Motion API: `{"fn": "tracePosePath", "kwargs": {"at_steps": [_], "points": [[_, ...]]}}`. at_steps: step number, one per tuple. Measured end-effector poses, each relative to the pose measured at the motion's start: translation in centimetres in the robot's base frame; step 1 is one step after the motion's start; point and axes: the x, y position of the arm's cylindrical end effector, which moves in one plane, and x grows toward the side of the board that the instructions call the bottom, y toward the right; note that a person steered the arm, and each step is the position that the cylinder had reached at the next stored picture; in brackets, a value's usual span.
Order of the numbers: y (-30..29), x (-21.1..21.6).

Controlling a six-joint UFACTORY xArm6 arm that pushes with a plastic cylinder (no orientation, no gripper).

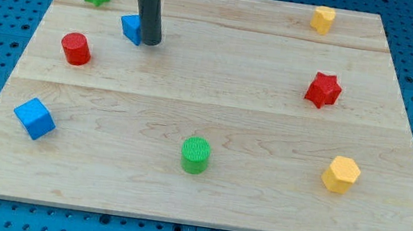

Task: Slide the red circle towards blue triangle

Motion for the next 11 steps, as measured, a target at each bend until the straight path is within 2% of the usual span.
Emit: {"fn": "tracePosePath", "kwargs": {"at_steps": [2,3,4,5,6,7,8,9,10,11], "points": [[-5.1,-3.0],[-4.0,-3.4],[-2.9,-1.2],[0.8,6.0],[-4.0,9.4],[-13.4,8.6],[-15.7,5.2],[-13.4,2.8],[-7.4,4.9],[-8.7,6.5]]}}
